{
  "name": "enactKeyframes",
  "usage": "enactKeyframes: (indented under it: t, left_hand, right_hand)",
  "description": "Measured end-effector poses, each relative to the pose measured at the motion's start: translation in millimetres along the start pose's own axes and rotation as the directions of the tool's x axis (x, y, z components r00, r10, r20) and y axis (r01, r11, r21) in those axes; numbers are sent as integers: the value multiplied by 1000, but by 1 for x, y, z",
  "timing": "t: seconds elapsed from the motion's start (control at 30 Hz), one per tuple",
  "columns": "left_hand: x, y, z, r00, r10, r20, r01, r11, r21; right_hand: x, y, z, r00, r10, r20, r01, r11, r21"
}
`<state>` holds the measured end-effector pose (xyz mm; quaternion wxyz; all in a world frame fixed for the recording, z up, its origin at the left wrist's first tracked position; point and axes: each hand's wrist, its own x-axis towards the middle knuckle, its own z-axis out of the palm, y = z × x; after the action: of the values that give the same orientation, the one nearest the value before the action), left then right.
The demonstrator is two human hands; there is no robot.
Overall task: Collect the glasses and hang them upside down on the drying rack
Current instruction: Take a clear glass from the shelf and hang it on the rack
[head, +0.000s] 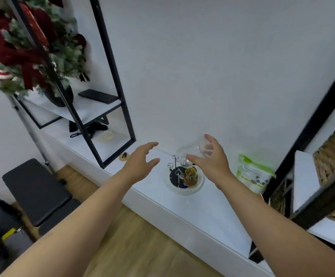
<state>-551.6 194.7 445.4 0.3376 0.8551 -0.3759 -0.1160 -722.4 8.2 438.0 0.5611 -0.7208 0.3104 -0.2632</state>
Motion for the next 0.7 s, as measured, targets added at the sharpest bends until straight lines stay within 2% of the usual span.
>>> enactKeyframes:
  t: [0.23,0.47,0.7]
  left_hand:
    - [98,-64,22,982,92,162,-94,996,0]
    - [164,-133,55,926,177,333,-174,984,-37]
    - [200,-195,106,894,209,397,-198,978,-68]
  right_hand:
    - [52,46,56,998,15,-56,-28,968,-248]
    - [92,103,121,986,81,-144,-125,938,-325]
    - [131,169,153,986,87,-142,-145,867,-477]
